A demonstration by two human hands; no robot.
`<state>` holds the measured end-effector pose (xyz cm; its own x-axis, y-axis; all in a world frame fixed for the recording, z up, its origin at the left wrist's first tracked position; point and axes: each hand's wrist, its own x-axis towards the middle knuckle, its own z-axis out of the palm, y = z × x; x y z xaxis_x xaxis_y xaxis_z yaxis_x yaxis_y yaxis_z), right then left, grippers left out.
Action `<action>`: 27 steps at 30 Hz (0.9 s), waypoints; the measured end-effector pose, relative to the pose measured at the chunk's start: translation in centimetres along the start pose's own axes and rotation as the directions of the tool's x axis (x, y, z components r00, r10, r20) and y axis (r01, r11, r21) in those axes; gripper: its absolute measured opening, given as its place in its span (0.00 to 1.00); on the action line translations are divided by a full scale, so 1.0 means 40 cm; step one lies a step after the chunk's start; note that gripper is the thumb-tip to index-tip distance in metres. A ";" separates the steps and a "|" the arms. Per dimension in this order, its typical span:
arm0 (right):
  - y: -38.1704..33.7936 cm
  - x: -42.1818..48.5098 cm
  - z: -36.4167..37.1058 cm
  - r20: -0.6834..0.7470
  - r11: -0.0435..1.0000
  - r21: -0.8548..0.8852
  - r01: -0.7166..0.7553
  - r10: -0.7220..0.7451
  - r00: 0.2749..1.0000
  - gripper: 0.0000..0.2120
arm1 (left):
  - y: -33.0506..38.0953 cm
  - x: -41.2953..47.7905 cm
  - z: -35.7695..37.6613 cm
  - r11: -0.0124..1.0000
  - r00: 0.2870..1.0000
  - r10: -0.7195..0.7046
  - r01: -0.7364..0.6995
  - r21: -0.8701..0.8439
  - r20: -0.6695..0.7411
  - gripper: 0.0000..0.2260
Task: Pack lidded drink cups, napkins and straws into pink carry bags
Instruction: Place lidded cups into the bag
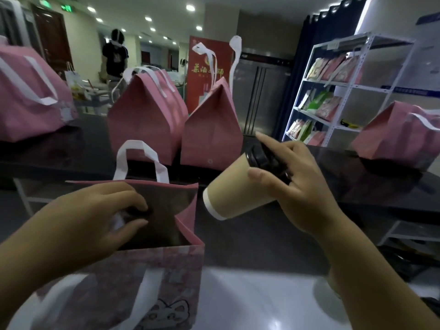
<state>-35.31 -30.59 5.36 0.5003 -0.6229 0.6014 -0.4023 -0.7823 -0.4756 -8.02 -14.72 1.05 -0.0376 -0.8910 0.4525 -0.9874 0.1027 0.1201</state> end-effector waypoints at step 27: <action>-0.199 0.103 0.451 0.882 0.755 -0.355 0.552 0.075 0.466 0.32 | -0.266 -0.123 0.009 1.000 0.942 0.013 -0.009 -0.013 0.336 0.39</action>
<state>-16.23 -26.98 0.05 0.8790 -0.3520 -0.3216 -0.2999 -0.9326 0.2009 2.63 -11.58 -2.79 -0.1001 -0.9864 0.1306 -0.9849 0.1169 0.1277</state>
